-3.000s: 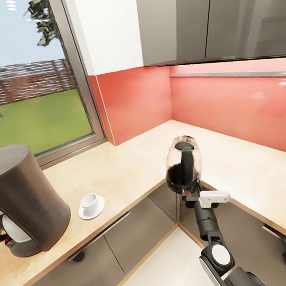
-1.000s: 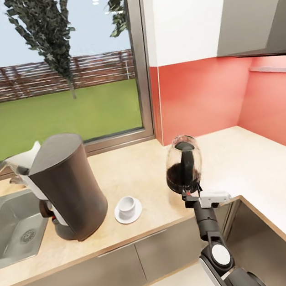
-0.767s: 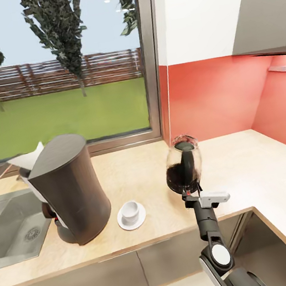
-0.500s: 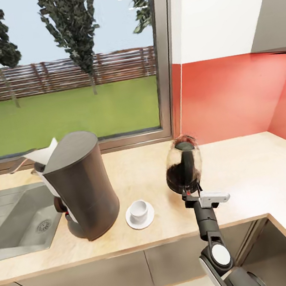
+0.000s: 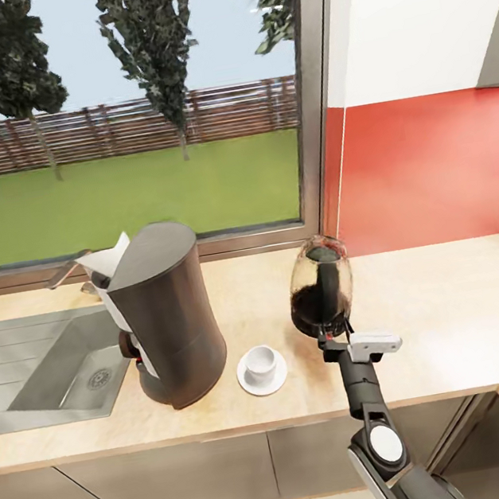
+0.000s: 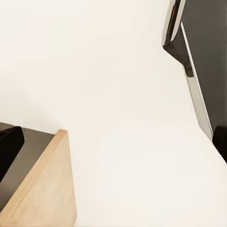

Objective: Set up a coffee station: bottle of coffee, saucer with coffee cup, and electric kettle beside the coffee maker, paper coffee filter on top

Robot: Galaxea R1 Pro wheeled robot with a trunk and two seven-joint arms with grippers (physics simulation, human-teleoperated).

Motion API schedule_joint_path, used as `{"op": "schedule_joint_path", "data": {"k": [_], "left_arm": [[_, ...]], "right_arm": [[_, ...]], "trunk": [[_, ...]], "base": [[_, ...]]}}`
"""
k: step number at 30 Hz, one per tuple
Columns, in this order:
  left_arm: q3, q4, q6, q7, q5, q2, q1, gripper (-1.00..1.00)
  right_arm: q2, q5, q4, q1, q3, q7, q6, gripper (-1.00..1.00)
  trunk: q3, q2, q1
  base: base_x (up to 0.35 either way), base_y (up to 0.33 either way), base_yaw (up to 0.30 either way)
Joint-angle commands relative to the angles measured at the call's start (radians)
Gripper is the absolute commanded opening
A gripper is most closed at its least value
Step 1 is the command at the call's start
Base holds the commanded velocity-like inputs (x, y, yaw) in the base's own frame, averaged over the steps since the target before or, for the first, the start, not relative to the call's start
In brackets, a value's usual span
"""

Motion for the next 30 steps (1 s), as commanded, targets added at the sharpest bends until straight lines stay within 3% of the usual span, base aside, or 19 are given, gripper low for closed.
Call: {"op": "schedule_joint_path", "data": {"k": [1, 6, 8, 13, 17, 20, 30], "left_arm": [[0.006, -0.002, 0.001, 0.000, 0.003, 0.000, 0.001, 1.00], [0.008, -0.002, 0.001, 0.000, 0.004, -0.001, 0.001, 1.00], [0.008, -0.002, 0.000, 0.000, 0.004, -0.001, 0.001, 1.00], [0.008, -0.001, -0.004, 0.000, 0.004, 0.001, 0.001, 1.00], [0.008, 0.001, -0.003, 0.000, 0.004, 0.003, 0.003, 1.00], [0.007, 0.001, -0.002, -0.001, 0.004, 0.003, 0.003, 1.00], [0.006, 0.001, 0.009, 0.001, 0.004, 0.002, 0.004, 1.00]], "right_arm": [[0.000, 0.014, 0.001, -0.001, -0.001, -0.006, 0.003, -1.00], [-0.001, 0.012, 0.002, -0.005, -0.001, 0.031, 0.001, -1.00], [-0.002, 0.012, 0.010, -0.011, -0.007, 0.175, 0.002, -1.00], [-0.005, 0.011, 0.068, -0.074, -0.078, 0.419, 0.002, -1.00], [-0.005, 0.013, 0.075, -0.104, -0.092, 0.613, 0.001, -1.00], [-0.006, 0.014, 0.049, -0.114, -0.094, 0.650, 0.002, -1.00], [-0.006, 0.014, 0.006, -0.117, -0.095, 0.648, -0.001, -1.00]], "trunk": [[-0.002, -0.002, 0.001], [-0.002, -0.002, 0.001], [-0.002, -0.002, 0.001], [-0.002, -0.002, 0.001], [-0.002, -0.002, 0.001], [-0.002, -0.002, 0.001], [-0.002, -0.002, 0.001]], "base": [[0.000, 0.000, 0.003], [0.000, 0.000, 0.001], [0.000, 0.000, 0.000], [0.000, 0.000, 0.000], [0.000, 0.000, 0.000], [0.000, 0.000, 0.000], [0.065, 0.000, 0.000]]}}
